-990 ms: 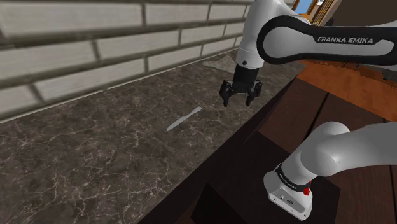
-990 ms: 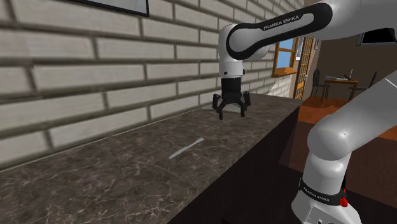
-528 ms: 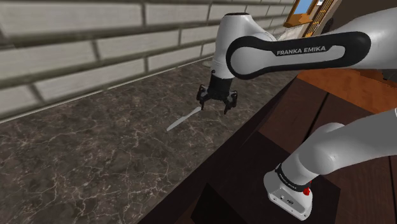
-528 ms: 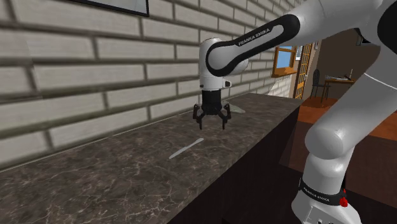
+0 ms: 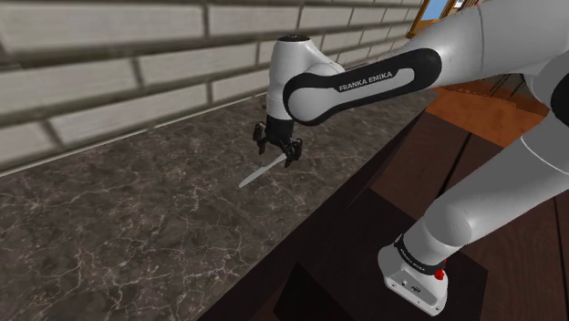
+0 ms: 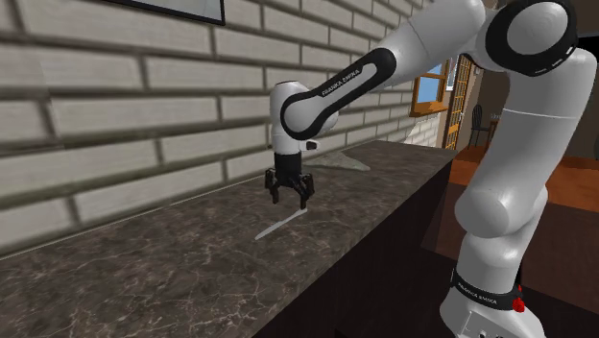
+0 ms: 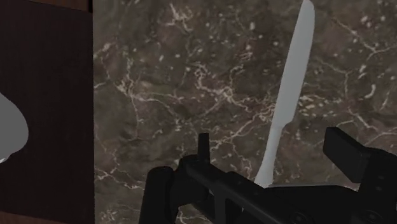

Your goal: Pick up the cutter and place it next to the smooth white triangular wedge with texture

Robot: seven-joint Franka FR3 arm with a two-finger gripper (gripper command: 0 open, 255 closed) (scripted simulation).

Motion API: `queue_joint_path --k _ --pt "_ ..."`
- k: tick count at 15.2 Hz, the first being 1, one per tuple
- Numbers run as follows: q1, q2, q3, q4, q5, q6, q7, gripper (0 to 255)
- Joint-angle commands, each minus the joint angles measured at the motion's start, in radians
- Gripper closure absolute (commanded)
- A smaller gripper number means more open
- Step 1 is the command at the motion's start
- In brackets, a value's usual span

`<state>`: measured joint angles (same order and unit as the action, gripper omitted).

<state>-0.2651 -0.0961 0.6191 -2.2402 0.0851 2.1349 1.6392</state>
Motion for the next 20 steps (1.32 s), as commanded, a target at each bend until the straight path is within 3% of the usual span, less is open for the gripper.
queue_joint_path --k 1,3,10,18,19,20 --pt "-0.014 0.087 0.016 0.049 -0.071 0.032 0.145 0" --pt "-0.013 0.144 0.014 0.085 -0.121 0.047 0.232 0" --pt "-0.003 0.21 0.006 0.041 -0.174 0.142 0.269 0" --pt "-0.003 0.21 0.006 0.041 -0.174 0.142 0.269 0" --pt "-0.003 0.21 0.006 0.041 -0.174 0.142 0.269 255" --pt "-0.003 0.21 0.006 0.041 -0.174 0.142 0.269 255"
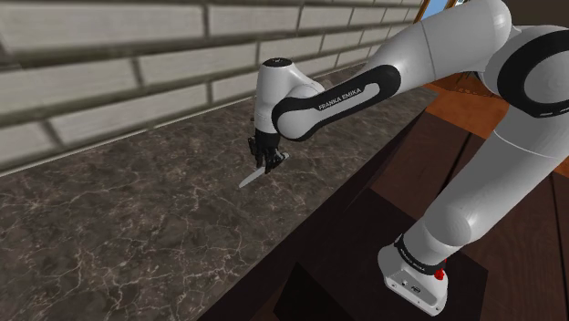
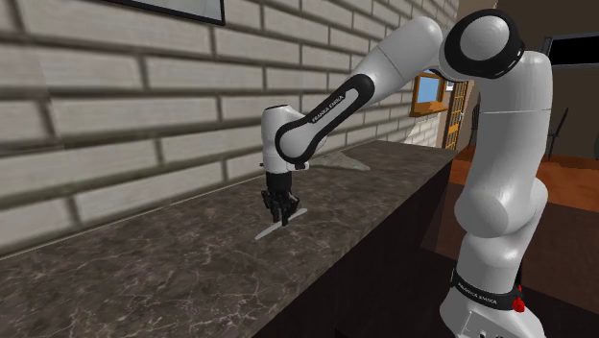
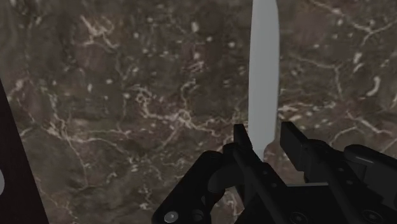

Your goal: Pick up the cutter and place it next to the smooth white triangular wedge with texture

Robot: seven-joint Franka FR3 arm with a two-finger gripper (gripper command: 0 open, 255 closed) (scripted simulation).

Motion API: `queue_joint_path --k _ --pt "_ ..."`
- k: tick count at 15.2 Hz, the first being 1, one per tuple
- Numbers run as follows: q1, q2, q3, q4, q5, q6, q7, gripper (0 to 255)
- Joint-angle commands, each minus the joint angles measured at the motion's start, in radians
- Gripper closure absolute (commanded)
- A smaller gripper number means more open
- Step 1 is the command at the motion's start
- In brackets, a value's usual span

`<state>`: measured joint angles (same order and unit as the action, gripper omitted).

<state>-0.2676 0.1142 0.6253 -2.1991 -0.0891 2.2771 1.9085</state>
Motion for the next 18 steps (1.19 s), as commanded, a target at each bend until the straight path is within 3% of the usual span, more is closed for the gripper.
queue_joint_path --k 1,8,18 --pt "0.0 0.0 0.0 0.0 0.0 0.0 0.0 255" --pt "0.0 0.0 0.0 0.0 0.0 0.0 0.0 255" --pt "-0.01 -0.086 0.006 0.058 0.068 -0.126 -0.049 255"
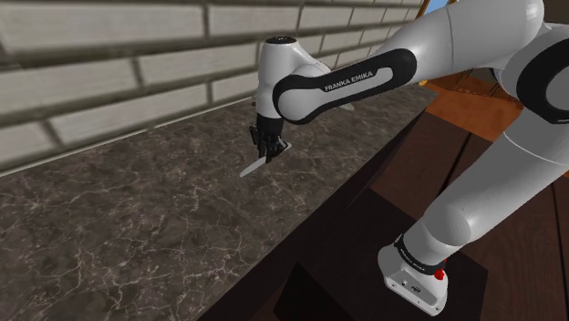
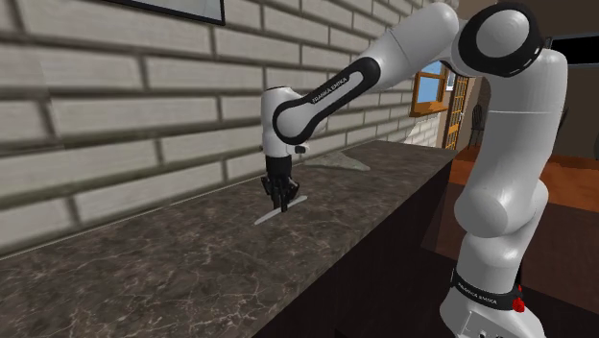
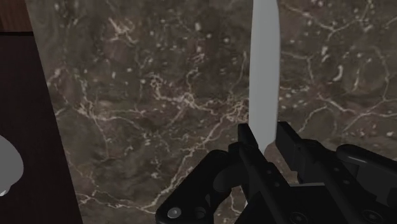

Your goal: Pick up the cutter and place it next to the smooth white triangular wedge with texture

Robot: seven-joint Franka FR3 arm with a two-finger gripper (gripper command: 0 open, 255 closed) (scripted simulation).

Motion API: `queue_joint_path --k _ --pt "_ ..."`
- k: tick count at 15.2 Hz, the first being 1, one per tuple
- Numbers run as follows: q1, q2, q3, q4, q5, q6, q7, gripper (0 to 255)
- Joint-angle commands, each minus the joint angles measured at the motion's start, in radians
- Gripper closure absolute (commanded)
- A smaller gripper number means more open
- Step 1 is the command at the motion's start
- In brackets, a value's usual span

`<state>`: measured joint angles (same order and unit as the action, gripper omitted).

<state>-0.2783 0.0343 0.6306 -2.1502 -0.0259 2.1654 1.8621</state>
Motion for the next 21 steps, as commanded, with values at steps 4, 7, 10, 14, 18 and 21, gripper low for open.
queue_joint_path --k 4,7,10,14,18,21 --pt "-0.002 -0.034 0.0 0.038 0.025 -0.067 -0.017 255" --pt "-0.004 -0.053 -0.002 0.063 0.037 -0.106 -0.026 255" --pt "-0.005 -0.069 -0.004 0.089 0.047 -0.145 -0.033 255" --pt "-0.006 -0.087 -0.007 0.127 0.058 -0.198 -0.041 255" --pt "-0.038 -0.153 -0.053 0.074 0.094 -0.202 -0.136 255" --pt "-0.065 -0.204 -0.103 0.023 0.115 -0.198 -0.224 255"
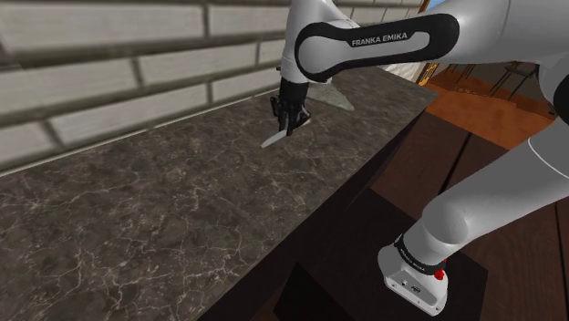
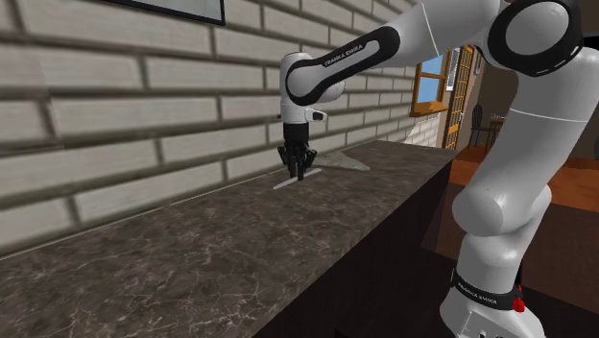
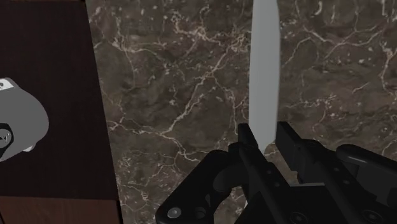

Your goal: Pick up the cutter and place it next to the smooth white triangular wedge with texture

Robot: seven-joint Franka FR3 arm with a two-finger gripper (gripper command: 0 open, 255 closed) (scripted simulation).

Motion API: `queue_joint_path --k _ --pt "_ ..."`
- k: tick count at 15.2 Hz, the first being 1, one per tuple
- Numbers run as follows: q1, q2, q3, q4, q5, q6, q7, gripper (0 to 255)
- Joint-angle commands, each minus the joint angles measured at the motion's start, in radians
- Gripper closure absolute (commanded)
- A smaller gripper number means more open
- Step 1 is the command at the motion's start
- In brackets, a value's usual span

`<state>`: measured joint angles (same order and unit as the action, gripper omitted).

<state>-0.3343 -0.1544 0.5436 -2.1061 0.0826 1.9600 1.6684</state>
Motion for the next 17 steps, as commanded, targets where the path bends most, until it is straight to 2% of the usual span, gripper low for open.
queue_joint_path --k 1,9,17 --pt "-0.018 -0.029 -0.033 -0.036 0.011 0.008 -0.059 255" --pt "-0.094 -0.1 -0.166 -0.116 0.012 0.012 -0.273 255" --pt "-0.178 -0.096 -0.293 -0.123 -0.025 0.016 -0.466 255"
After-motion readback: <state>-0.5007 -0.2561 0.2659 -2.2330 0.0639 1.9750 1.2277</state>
